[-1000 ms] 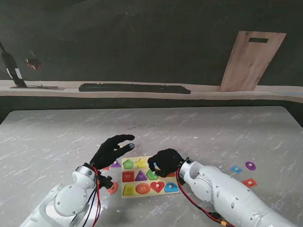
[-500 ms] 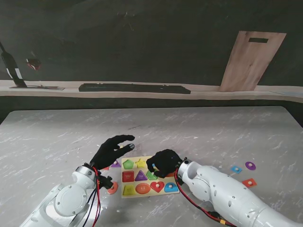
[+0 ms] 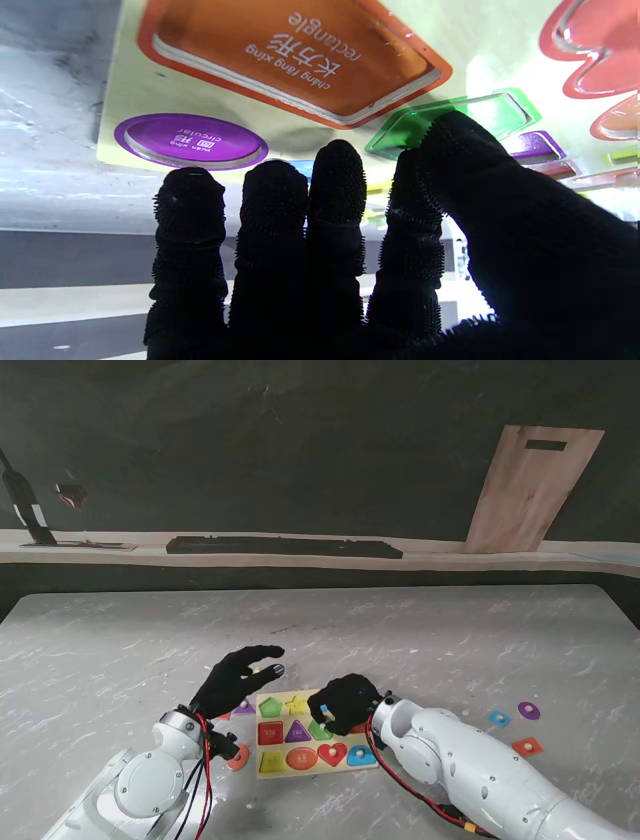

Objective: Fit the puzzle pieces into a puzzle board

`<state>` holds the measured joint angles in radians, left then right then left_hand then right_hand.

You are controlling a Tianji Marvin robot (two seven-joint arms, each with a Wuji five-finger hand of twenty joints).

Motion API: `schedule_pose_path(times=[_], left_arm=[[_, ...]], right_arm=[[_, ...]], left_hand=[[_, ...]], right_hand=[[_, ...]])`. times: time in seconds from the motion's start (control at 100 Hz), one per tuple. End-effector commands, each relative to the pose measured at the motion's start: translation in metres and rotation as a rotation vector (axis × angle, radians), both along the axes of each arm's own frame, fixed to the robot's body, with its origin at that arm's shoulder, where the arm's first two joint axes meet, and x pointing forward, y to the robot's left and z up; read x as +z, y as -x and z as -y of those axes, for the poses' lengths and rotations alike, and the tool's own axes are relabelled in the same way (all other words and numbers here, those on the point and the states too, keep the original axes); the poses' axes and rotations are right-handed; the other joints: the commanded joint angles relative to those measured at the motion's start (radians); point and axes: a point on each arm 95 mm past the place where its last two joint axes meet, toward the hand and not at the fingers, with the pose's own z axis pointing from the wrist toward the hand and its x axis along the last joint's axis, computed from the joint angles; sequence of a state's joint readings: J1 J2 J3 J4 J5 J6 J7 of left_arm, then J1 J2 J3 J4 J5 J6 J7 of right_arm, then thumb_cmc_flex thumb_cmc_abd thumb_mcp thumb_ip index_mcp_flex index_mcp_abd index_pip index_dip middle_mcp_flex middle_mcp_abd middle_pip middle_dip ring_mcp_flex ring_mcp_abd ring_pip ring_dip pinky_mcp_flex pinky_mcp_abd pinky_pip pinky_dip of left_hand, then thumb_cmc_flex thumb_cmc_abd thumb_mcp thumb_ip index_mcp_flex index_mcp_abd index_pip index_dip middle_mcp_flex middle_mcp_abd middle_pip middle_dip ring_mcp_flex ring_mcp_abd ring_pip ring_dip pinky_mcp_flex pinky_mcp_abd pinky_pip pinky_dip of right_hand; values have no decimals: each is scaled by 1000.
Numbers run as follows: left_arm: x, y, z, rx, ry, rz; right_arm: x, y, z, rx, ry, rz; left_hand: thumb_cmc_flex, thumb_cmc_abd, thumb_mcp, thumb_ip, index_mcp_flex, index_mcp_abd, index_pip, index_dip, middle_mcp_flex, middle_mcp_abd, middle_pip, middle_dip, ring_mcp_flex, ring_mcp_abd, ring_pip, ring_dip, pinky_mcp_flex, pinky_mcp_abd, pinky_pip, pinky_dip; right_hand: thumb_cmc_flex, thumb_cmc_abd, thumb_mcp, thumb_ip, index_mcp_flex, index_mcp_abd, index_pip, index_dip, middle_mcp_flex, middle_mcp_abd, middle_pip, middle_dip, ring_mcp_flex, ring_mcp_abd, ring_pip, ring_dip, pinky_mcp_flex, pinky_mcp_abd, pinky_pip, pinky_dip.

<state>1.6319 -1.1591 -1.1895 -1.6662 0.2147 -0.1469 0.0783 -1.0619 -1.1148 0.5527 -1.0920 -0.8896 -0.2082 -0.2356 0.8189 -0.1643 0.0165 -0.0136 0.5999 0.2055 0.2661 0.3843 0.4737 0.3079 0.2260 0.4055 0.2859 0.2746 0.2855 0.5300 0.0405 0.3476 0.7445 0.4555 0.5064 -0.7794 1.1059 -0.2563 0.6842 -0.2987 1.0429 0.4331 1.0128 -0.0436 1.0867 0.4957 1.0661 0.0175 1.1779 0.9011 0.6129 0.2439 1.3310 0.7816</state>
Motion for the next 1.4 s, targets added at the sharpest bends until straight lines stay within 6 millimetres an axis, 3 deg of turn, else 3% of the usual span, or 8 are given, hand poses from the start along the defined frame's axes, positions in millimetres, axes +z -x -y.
schedule_pose_path(times=[0.0,0.05,0.09,0.28,0.42,0.73,1.05,1.39], left_arm=[[0,1,1,-2,4,0],[0,1,1,-2,4,0],[0,1,1,-2,4,0],[1,2,1,0,4,3],[1,2,1,0,5,4],[1,2,1,-1,6,2],[0,2,2,-2,7,-6],[-2,-1,4,-13,2,-21]], right_arm=[[-9,6,7,-3,31,-9],[-9,7,8,-2,40,1],[-8,7,8,-2,45,6],[-7,9,10,-20,33,34],[-3,11,11,-28,-4,61],[28,17,29,-76,-106,153],[61,19,106,-206,-45,248],[53,38,201,-345,103,125]], left_hand=[[6,27,-29,-12,15,-29,-13,-4,0,-16,-10,-10,24,-19,-20,5,-12,8,0,13],[6,27,-29,-12,16,-28,-13,-4,0,-16,-10,-10,24,-19,-20,5,-13,8,-1,13],[5,28,-30,-12,15,-29,-13,-4,0,-16,-10,-10,25,-19,-20,5,-13,8,-1,13],[7,28,-29,-12,16,-29,-12,-4,1,-14,-10,-10,25,-18,-20,5,-13,7,-1,13],[7,28,-29,-12,15,-27,-13,-4,1,-16,-10,-10,24,-18,-21,5,-12,8,-1,13],[9,29,-29,-11,17,-26,-13,-5,1,-15,-9,-10,24,-16,-20,5,-12,8,-1,13],[8,28,-29,-12,18,-27,-13,-5,3,-15,-8,-9,26,-17,-18,6,-12,8,0,13],[8,28,-29,-12,16,-28,-13,-4,0,-16,-9,-10,22,-17,-20,6,-14,6,0,12]], right_hand=[[26,-56,39,33,-49,39,-156,9,-24,-29,34,15,-14,-30,23,22,-11,-8,18,18],[25,-75,40,32,-69,48,-177,17,-30,-35,37,18,-16,-35,23,22,-11,-8,18,18],[21,-89,51,27,-80,57,-233,108,-38,-44,39,21,-18,-39,21,23,-13,-11,15,17],[-29,-129,60,43,-214,91,-291,108,-91,-79,64,45,-37,-53,14,22,-20,-25,3,12],[-127,-63,37,138,-245,106,-302,105,-135,-74,48,77,-74,-51,-13,15,-44,-27,-19,4],[-203,53,-50,149,-251,102,-315,107,-208,-49,-6,85,-135,-31,-79,-12,-95,-23,-66,-19],[-198,67,-56,160,-175,62,-291,125,-234,-40,-47,78,-161,-35,-129,-32,-122,-23,-110,-43],[-115,30,-7,162,-123,-35,-276,148,-306,-33,-73,98,-233,-44,-171,-31,-153,-34,-149,-51]])
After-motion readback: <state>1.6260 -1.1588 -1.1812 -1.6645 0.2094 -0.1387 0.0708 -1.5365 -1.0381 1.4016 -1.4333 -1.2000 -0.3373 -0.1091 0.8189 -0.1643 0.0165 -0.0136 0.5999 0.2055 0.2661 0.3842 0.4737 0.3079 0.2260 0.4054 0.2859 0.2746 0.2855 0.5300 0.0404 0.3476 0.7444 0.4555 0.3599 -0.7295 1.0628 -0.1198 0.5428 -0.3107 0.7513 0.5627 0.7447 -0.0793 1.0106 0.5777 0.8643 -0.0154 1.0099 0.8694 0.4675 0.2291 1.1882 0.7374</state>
